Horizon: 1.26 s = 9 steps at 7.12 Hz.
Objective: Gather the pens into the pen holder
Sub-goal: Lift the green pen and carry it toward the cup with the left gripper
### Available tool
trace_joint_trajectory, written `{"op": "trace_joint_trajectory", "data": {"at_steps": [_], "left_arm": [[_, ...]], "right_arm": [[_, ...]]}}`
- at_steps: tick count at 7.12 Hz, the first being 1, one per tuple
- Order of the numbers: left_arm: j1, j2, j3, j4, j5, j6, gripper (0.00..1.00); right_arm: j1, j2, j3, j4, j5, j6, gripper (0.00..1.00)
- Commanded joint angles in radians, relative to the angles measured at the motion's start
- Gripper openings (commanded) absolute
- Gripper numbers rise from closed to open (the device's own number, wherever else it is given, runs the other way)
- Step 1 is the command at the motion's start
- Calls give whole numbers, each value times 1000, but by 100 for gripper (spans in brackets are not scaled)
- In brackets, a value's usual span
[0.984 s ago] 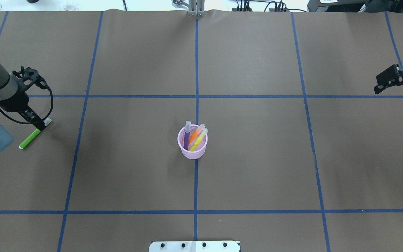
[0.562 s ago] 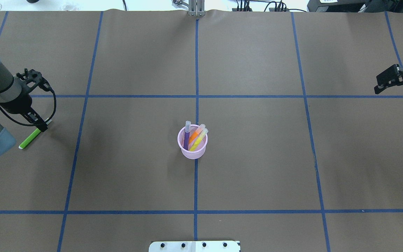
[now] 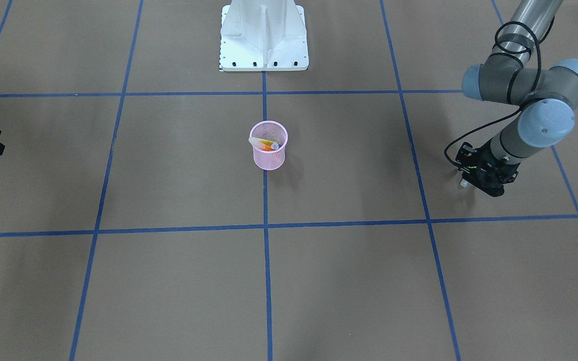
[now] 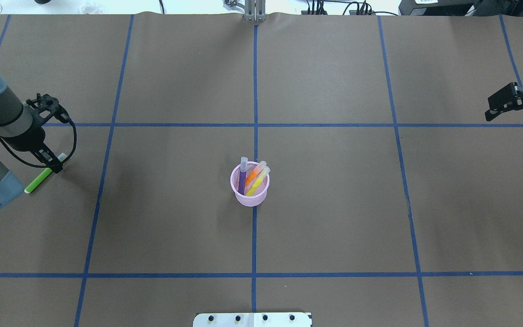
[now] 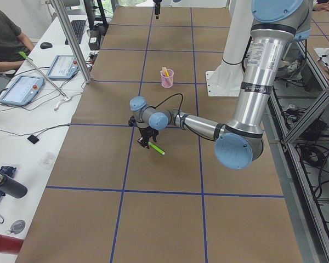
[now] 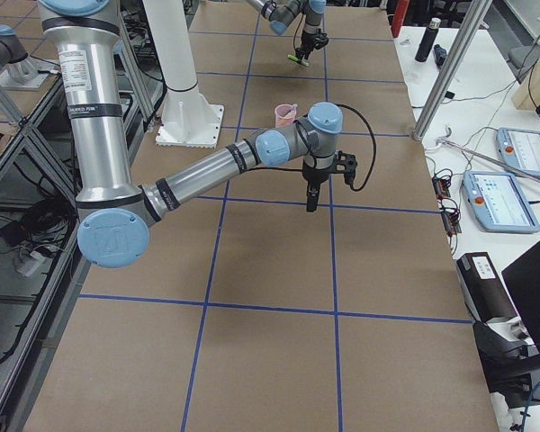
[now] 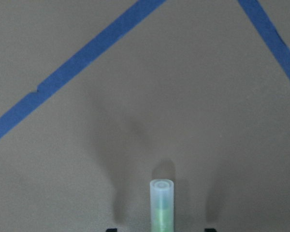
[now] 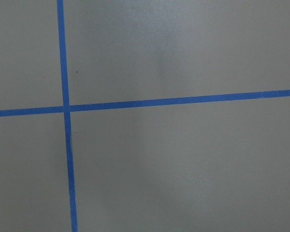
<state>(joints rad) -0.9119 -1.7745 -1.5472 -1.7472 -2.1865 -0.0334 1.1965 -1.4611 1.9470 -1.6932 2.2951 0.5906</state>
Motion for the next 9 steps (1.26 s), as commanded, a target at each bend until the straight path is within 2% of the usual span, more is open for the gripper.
{"op": "trace_joint_trajectory", "data": {"at_steps": [1, 2, 3, 5, 6, 7, 8, 9], "left_arm": [[2, 1, -1, 0, 4, 1, 35], [2, 1, 1, 0, 4, 1, 12], [2, 1, -2, 0, 2, 0, 0], [1, 1, -40, 5, -7, -5, 0], [2, -12, -98, 23, -33, -7, 0], [24, -69, -179, 44, -33, -169, 0], [112, -119, -216, 46, -19, -277, 0], [148, -214, -229, 49, 47, -322, 0]], "right_arm": [[2, 1, 1, 1, 1, 0, 100], [3, 4, 1, 1, 3, -2, 100], [3, 5, 1, 0, 3, 0, 100], [8, 8, 3, 0, 10, 0, 100], [17, 10, 6, 1, 17, 0, 100], [17, 10, 9, 1, 15, 0, 100], [17, 8, 12, 1, 15, 0, 100], [17, 8, 9, 1, 14, 0, 100]]}}
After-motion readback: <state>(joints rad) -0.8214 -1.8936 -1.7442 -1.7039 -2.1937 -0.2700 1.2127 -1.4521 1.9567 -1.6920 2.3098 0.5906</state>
